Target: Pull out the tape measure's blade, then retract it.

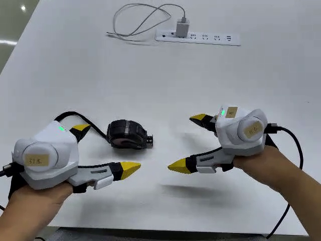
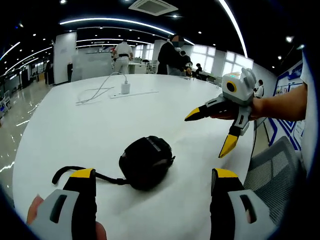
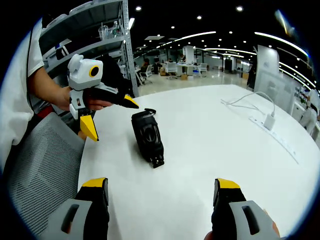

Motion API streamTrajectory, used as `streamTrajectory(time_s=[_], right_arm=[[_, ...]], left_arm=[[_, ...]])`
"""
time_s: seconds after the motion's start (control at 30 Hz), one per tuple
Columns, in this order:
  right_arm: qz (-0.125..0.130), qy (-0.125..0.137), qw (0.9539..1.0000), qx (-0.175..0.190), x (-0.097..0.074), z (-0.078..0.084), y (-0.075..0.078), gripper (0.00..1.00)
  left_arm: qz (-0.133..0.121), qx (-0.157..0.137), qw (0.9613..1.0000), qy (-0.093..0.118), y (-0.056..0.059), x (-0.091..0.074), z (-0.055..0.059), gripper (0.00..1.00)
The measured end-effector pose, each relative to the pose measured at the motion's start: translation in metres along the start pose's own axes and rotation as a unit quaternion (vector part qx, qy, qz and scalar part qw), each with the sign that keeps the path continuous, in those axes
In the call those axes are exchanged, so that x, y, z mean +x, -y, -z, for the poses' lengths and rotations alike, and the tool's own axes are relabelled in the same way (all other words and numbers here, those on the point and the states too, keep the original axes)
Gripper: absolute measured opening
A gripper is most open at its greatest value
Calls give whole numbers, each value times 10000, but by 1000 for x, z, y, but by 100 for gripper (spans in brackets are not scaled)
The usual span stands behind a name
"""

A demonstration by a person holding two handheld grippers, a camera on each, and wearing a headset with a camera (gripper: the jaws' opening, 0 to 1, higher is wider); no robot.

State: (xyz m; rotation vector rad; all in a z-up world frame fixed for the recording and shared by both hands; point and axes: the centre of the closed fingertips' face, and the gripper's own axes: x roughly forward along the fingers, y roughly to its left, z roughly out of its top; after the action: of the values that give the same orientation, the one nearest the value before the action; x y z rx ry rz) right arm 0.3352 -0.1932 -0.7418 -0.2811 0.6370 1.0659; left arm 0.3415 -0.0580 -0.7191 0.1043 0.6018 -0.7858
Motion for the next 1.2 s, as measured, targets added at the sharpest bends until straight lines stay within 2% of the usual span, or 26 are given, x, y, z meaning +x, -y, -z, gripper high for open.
streamTrajectory(time_s=[0.33, 0.43, 0.73, 1.2], right_arm=[[135, -1, 9999, -34, -15, 2, 0, 95], [152, -10, 9999, -7, -21, 4, -1, 96], [275, -78, 9996, 18, -38, 15, -3, 99], [466, -151, 9984, 288, -64, 39, -5, 99]], left_arm=[[215, 249, 9994, -68, -3, -15, 1, 98], [260, 408, 9987, -178, -4, -19, 5, 99], [457, 544, 9970, -297, -6, -30, 12, 99], [546, 676, 9954, -414, -14, -48, 20, 99]])
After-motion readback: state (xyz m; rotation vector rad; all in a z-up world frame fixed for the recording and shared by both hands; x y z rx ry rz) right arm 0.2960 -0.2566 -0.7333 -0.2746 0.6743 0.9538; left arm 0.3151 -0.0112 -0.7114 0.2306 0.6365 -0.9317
